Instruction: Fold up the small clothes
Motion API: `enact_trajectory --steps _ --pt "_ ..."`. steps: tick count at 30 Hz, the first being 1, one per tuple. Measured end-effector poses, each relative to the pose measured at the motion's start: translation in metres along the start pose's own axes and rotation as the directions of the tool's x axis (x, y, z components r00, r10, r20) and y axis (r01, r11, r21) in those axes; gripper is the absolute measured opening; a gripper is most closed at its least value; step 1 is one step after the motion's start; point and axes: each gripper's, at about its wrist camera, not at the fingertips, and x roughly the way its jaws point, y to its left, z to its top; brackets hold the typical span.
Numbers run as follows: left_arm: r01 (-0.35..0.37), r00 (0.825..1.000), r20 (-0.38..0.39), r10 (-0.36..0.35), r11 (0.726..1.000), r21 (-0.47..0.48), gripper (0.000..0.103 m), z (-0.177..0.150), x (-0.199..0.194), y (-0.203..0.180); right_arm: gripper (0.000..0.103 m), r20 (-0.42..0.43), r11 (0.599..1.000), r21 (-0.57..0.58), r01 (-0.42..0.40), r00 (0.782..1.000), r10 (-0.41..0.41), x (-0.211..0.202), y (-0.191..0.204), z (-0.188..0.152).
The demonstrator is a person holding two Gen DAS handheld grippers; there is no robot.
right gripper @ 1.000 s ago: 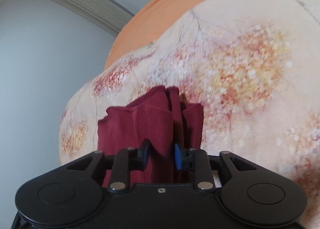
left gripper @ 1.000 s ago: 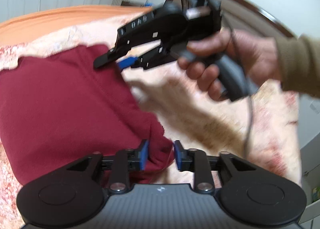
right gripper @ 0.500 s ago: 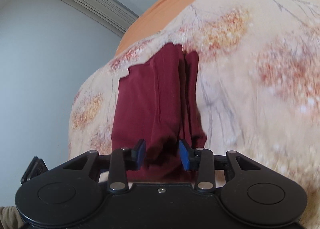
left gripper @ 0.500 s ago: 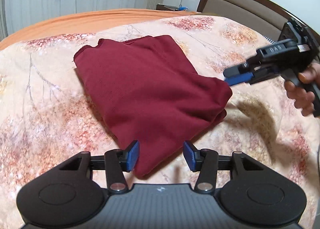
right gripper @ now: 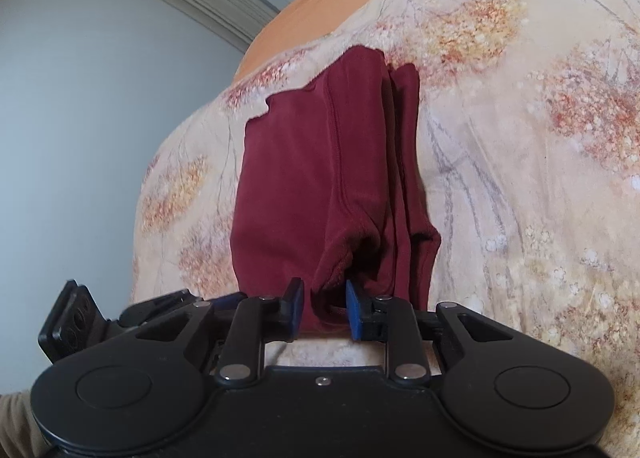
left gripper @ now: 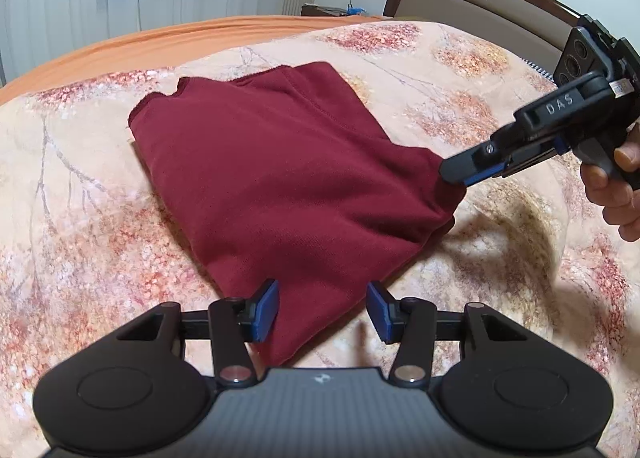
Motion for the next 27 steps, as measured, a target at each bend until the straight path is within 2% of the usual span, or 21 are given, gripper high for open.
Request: enact_trajectory --steps 1,3,5,7,9,11,12,15,19,23,27 --pt "0.0 1.0 -0.005 0.0 1.0 0.0 0.053 -0.001 0.002 0.0 0.01 0.004 1.0 0.009 -0.009 1.0 0.009 0.0 -0.002 0.0" --pt "0.004 1.0 -0.015 -0.004 1.0 -0.005 0.053 -0.002 0.005 0.003 0.009 0.034 0.997 0.066 -0.039 0.999 0.037 -0.005 -0.011 0.0" --pt "0.012 1.0 -0.024 -0.012 1.0 -0.018 0.053 -0.005 0.008 0.005 0.006 0.027 0.992 0.124 -0.001 1.0 -0.002 -0.007 -0.026 -0.002" --pt "0.015 0.999 -0.036 -0.016 1.0 -0.017 0.053 -0.006 0.012 0.006 0.006 -0.017 0.987 0.152 0.05 0.999 -0.048 0.001 -0.042 -0.01" --pt "0.015 0.999 -0.044 -0.016 1.0 -0.009 0.053 -0.006 0.015 0.005 0.012 -0.022 0.982 0.184 0.051 0.999 -0.048 0.004 -0.052 -0.017" --pt "0.013 0.999 -0.044 -0.013 1.0 -0.001 0.053 -0.004 0.013 0.003 0.025 -0.003 0.979 0.202 0.037 0.999 -0.037 -0.001 -0.053 -0.016" --pt "0.016 0.999 -0.043 -0.016 1.0 -0.005 0.053 -0.004 0.011 0.003 0.028 0.015 0.977 0.212 0.026 0.999 -0.03 -0.007 -0.052 -0.015" --pt "0.024 0.999 -0.041 -0.026 0.999 -0.04 0.057 -0.001 0.005 0.006 0.03 0.083 0.987 0.159 0.017 0.996 -0.031 -0.023 -0.035 -0.007" --pt "0.025 0.998 -0.048 -0.03 0.995 -0.098 0.059 0.0 0.003 0.011 0.045 0.133 0.995 0.075 -0.067 0.989 0.057 -0.022 -0.01 0.007" --pt "0.022 0.998 -0.05 -0.028 0.993 -0.119 0.059 0.0 0.003 0.012 0.046 0.104 0.994 0.033 -0.101 0.99 0.097 0.005 -0.001 0.019" --pt "0.009 0.998 -0.056 -0.017 0.992 -0.128 0.063 0.001 0.003 0.014 0.045 0.058 0.998 0.058 -0.028 0.998 0.024 0.026 -0.02 0.017"
